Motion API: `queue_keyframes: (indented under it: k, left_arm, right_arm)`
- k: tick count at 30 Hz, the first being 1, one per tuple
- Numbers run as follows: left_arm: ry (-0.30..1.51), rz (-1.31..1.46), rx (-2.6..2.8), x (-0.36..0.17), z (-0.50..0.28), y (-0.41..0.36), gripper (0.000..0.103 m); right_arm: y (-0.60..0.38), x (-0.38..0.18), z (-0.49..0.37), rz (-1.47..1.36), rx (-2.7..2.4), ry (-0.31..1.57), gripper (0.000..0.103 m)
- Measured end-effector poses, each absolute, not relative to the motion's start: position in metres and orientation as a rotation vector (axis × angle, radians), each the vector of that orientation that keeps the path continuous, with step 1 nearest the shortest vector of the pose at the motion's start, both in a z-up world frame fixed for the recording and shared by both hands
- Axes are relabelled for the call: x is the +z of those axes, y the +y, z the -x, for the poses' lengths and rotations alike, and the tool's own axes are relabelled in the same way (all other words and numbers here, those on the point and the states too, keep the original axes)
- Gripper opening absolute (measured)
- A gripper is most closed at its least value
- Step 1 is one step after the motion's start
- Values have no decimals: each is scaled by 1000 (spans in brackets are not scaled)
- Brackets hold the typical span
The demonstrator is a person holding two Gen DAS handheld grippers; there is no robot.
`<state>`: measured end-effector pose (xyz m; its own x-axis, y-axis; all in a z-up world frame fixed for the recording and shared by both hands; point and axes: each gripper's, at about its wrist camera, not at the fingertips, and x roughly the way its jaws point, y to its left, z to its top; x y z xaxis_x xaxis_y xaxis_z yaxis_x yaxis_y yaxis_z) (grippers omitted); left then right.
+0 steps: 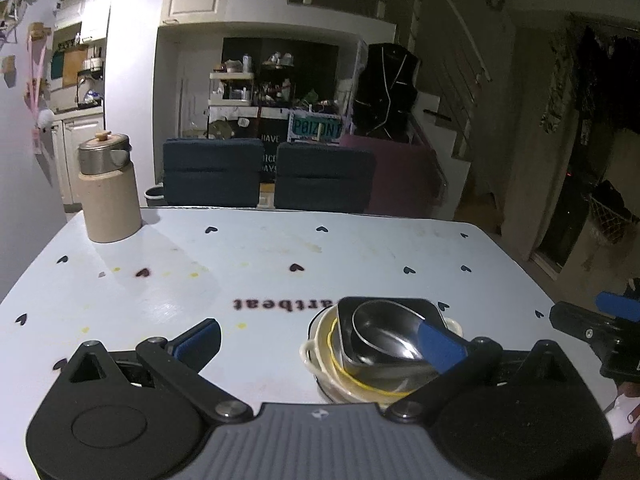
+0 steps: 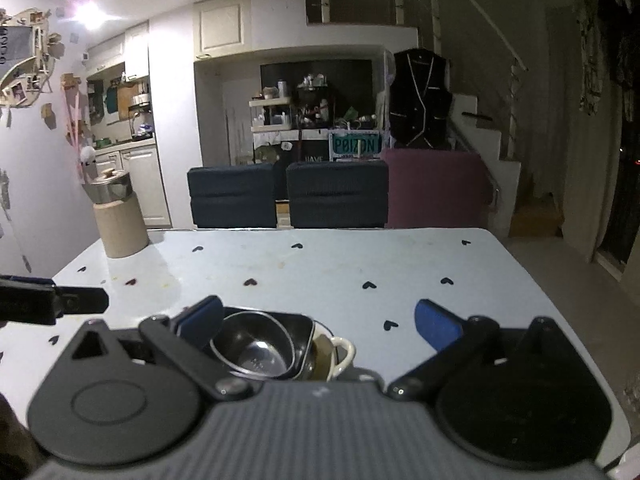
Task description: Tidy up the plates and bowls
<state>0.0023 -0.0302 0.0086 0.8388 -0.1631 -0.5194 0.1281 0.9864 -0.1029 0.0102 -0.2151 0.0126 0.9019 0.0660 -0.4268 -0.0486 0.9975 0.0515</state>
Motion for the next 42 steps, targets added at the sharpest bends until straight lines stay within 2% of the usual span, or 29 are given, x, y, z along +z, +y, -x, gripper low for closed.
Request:
queue_keyframes:
  k: [17,42]
  left_arm:
    - [501,12,-119,-19,64,-32,103]
    - [497,-8,-112,-38,77,-31,103]
  right_arm:
    - [-220,-8,42,-32,73,435,103]
    - [-226,-24,52,-31,51,458,103]
